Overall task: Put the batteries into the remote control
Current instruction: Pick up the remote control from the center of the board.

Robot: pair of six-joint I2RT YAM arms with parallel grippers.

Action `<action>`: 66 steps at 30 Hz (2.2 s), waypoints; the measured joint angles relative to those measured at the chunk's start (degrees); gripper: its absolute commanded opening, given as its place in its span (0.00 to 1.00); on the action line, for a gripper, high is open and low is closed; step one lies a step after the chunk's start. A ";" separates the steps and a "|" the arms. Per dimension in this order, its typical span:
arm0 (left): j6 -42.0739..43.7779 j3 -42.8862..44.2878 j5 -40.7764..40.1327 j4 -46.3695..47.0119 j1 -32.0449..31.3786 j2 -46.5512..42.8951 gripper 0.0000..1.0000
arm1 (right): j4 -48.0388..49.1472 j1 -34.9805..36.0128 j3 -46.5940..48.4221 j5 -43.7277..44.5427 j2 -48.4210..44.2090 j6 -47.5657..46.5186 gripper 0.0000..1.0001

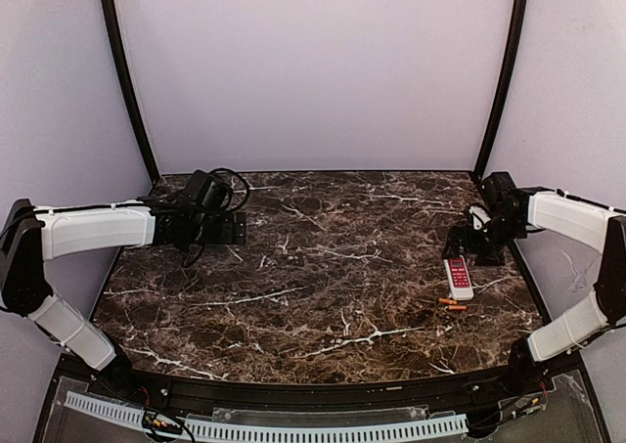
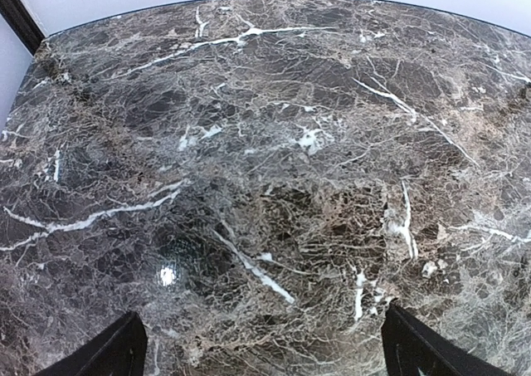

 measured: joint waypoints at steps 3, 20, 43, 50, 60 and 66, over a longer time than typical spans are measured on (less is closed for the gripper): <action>-0.48 -0.04 -1.03 0.00 0.00 0.04 1.00 | -0.66 0.26 -0.17 0.94 1.18 0.28 0.94; -0.09 -0.22 -2.75 0.02 0.00 1.27 1.00 | -1.92 0.31 0.83 6.95 10.75 0.94 0.81; 0.13 2.12 -5.29 -2.45 0.00 5.68 1.00 | -1.77 1.90 10.43 8.15 22.47 -0.98 0.39; -1.40 5.57 -4.57 -4.44 0.02 8.11 1.00 | -1.92 1.95 21.68 6.12 26.14 -3.63 0.38; 1.70 -3.13 6.97 8.44 0.02 -1.20 1.00 | 8.31 5.33 31.93 -12.94 20.90 -6.58 0.34; 3.06 -12.33 25.88 25.22 0.02 -11.54 1.00 | 21.99 10.58 28.94 -29.03 14.67 -3.08 0.31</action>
